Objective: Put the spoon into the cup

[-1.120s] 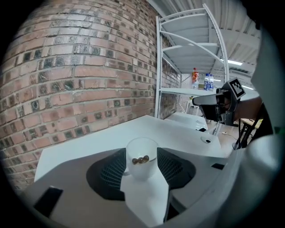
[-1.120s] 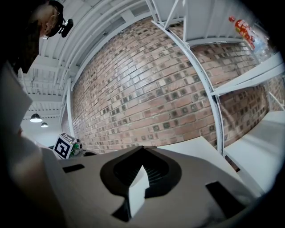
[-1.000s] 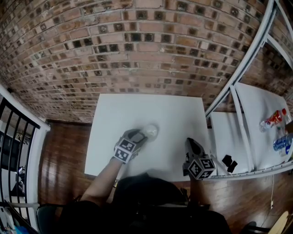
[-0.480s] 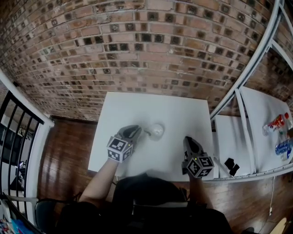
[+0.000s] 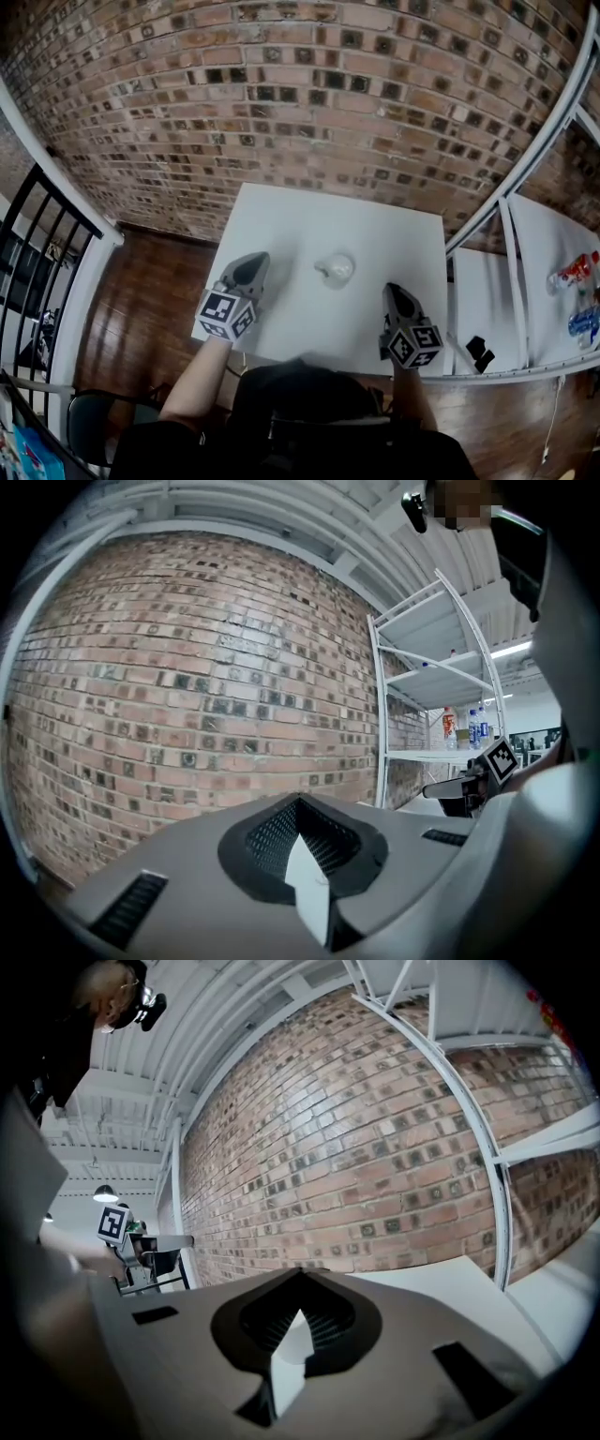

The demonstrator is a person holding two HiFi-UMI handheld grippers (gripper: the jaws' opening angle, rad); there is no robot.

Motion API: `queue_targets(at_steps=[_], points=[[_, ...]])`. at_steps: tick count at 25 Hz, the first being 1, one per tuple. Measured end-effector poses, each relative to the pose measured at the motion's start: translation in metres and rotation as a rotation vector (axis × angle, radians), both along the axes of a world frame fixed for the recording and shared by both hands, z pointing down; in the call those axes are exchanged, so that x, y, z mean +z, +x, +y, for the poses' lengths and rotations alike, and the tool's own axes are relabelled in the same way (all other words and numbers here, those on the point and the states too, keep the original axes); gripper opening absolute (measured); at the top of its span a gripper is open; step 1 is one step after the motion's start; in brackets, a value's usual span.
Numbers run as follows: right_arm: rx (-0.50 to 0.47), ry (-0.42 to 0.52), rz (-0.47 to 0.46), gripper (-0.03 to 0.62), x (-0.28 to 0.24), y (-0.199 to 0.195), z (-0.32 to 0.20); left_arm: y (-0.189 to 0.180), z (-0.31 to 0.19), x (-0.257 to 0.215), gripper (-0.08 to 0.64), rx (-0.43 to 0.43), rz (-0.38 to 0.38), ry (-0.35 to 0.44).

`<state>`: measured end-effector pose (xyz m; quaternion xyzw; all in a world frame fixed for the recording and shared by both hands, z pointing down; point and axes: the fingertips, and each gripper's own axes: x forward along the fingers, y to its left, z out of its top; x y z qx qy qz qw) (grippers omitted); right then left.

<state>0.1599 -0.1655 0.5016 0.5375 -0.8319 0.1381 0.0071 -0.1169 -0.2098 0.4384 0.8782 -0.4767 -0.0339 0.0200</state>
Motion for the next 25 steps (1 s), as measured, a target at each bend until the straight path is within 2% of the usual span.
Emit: queue_targets(at_steps=[9,12,18,25], points=[[0.012,-0.011,0.002,0.002,0.007,-0.011,0.003,-0.045,0.027,0.015,0.004,-0.082,0.029,-0.037],[0.01,-0.008,0.006,0.002,0.008,-0.013,0.007,-0.047,0.036,0.023,0.004,-0.09,0.051,-0.049],[-0.007,0.013,-0.001,0.002,0.003,-0.017,0.006,-0.052,0.044,0.02,0.003,-0.099,0.041,-0.036],[0.0,0.0,0.006,0.002,0.003,-0.011,0.008,-0.052,0.044,0.034,0.003,-0.102,0.034,-0.062]])
